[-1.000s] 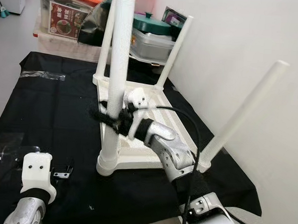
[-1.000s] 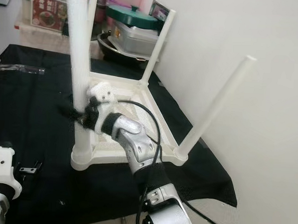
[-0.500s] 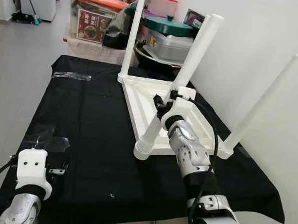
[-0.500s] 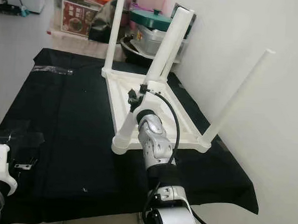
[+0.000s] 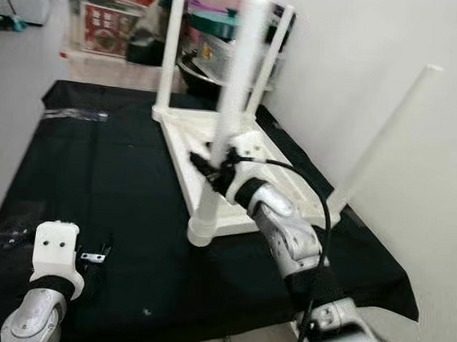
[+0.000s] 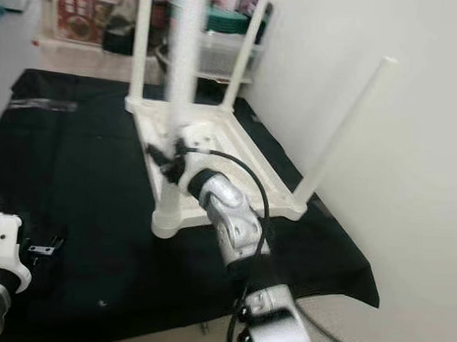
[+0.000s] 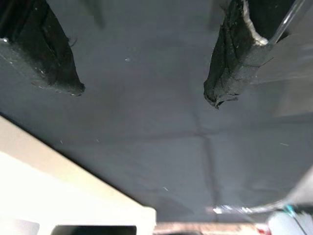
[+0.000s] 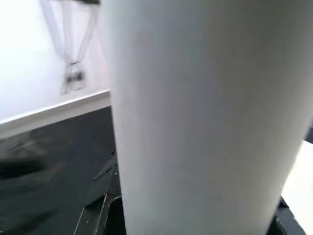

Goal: Building children table

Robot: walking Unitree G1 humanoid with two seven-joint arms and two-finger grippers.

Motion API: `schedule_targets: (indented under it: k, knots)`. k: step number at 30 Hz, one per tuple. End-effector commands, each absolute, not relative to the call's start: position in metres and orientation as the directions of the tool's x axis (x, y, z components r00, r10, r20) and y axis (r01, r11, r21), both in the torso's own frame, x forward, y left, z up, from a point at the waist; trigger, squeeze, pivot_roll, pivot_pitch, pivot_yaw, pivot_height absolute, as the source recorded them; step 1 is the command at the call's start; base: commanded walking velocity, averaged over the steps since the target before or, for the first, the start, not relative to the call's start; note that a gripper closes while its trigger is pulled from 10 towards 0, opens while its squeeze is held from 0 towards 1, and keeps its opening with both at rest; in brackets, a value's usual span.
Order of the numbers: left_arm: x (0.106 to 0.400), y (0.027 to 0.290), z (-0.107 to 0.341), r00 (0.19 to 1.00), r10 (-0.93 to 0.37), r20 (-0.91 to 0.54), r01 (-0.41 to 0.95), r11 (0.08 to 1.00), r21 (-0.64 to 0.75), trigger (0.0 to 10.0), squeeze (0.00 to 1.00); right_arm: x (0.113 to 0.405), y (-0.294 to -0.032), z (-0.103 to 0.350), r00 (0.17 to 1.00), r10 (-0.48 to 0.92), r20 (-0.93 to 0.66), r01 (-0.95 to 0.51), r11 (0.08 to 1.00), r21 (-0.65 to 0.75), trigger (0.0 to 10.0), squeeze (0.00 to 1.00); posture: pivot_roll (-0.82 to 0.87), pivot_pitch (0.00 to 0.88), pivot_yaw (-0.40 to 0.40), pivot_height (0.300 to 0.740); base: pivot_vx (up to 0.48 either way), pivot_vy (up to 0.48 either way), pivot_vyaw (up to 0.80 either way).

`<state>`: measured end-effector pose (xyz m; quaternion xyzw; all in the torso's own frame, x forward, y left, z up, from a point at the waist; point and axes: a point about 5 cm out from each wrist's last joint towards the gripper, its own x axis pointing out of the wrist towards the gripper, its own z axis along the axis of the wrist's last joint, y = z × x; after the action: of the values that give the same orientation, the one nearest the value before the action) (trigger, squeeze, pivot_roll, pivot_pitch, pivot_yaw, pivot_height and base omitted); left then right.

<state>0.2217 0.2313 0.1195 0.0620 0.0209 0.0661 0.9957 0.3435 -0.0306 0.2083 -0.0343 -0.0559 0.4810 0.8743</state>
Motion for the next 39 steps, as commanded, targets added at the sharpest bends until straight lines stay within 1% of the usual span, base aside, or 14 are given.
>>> schedule_targets:
  k: [1, 3, 4, 9, 16, 18, 21, 22, 24, 25, 27, 28, 31, 39]
  knots:
    - [0.221, 0.227, 0.116, 0.992, 0.116, -0.05, -0.109, 0.987, 0.122, 10.0, 0.0, 0.341, -0.036, 0.165, 0.487, 0.866, -0.113, -0.874, 0.484, -0.051, 10.0, 0.0, 0.25, 0.0, -0.218, 0.74, 0.0, 0.0, 0.0]
    - [0.22, 0.227, 0.114, 0.991, 0.119, -0.053, -0.112, 0.987, 0.119, 10.0, 0.0, 0.341, -0.034, 0.166, 0.447, 0.886, -0.121, -0.895, 0.443, -0.059, 10.0, 0.0, 0.26, 0.0, -0.224, 0.74, 0.0, 0.0, 0.0]
    - [0.217, 0.227, 0.112, 0.99, 0.125, -0.06, -0.118, 0.986, 0.114, 10.0, 0.0, 0.334, -0.031, 0.167, 0.312, 0.941, -0.129, -0.95, 0.312, -0.024, 10.0, 0.0, 0.26, 0.0, -0.233, 0.74, 0.0, 0.0, 0.0]
    - [0.213, 0.228, 0.11, 0.989, 0.136, -0.064, -0.129, 0.986, 0.108, 10.0, 0.0, 0.329, -0.031, 0.161, 0.127, 0.98, -0.151, -0.99, 0.134, 0.041, 10.0, 0.0, 0.28, 0.0, -0.255, 0.74, 0.0, 0.0, 0.0]
    - [0.207, 0.228, 0.109, 0.986, 0.149, -0.07, -0.142, 0.985, 0.101, 10.0, 0.0, 0.319, -0.023, 0.162, -0.025, 0.994, -0.108, -0.995, -0.014, 0.102, 10.0, 0.0, 0.29, 0.0, -0.263, 0.74, 0.0, 0.0, 0.0]
    - [0.206, 0.228, 0.109, 0.986, 0.15, -0.072, -0.143, 0.985, 0.101, 10.0, 0.0, 0.319, -0.02, 0.16, -0.022, 0.994, -0.106, -0.994, -0.011, 0.106, 10.0, 0.0, 0.29, 0.0, -0.265, 0.74, 0.0, 0.0, 0.0]
    - [0.205, 0.228, 0.109, 0.985, 0.154, -0.073, -0.146, 0.984, 0.102, 10.0, 0.0, 0.324, -0.016, 0.159, 0.058, 0.994, -0.092, -0.99, 0.069, 0.126, 10.0, 0.0, 0.29, 0.0, -0.265, 0.74, 0.0, 0.0, 0.0]
    - [0.206, 0.228, 0.109, 0.985, 0.156, -0.072, -0.149, 0.984, 0.102, 10.0, 0.0, 0.331, -0.015, 0.157, 0.156, 0.982, -0.102, -0.979, 0.168, 0.113, 10.0, 0.0, 0.29, 0.0, -0.266, 0.74, 0.0, 0.0, 0.0]
    - [0.205, 0.228, 0.11, 0.985, 0.161, -0.069, -0.154, 0.983, 0.102, 10.0, 0.0, 0.351, -0.018, 0.157, 0.458, 0.885, -0.086, -0.879, 0.465, 0.104, 10.0, 0.0, 0.28, 0.0, -0.27, 0.74, 0.0, 0.0, 0.0]
    - [0.205, 0.228, 0.11, 0.985, 0.161, -0.069, -0.154, 0.983, 0.102, 10.0, 0.0, 0.351, -0.018, 0.157, 0.458, 0.885, -0.086, -0.879, 0.465, 0.104, 10.0, 0.0, 0.28, 0.0, -0.27, 0.74, 0.0, 0.0, 0.0]
    - [0.205, 0.227, 0.111, 0.984, 0.167, -0.066, -0.16, 0.982, 0.102, 10.0, 0.0, 0.362, -0.025, 0.158, 0.613, 0.787, -0.067, -0.773, 0.615, 0.157, 10.0, 0.0, 0.29, 0.0, -0.269, 0.74, 0.0, 0.0, 0.0]
    - [0.205, 0.227, 0.111, 0.984, 0.167, -0.066, -0.16, 0.982, 0.102, 10.0, 0.0, 0.362, -0.025, 0.158, 0.613, 0.787, -0.067, -0.773, 0.615, 0.157, 10.0, 0.0, 0.29, 0.0, -0.269, 0.74, 0.0, 0.0, 0.0]
    - [0.204, 0.229, 0.113, 0.983, 0.172, -0.067, -0.164, 0.98, 0.11, 10.0, 0.0, 0.364, -0.044, 0.159, 0.797, 0.604, -0.017, -0.576, 0.768, 0.28, 10.0, 0.0, 0.28, 0.0, -0.242, 0.74, 0.0, 0.0, 0.0]
    - [0.214, 0.237, 0.119, 0.983, 0.174, -0.048, -0.167, 0.977, 0.129, 10.0, 0.0, 0.356, -0.062, 0.165, 0.913, 0.407, 0.031, -0.4, 0.879, 0.258, 10.0, 0.0, 0.26, 0.0, -0.226, 0.74, 0.0, 0.0, 0.0]
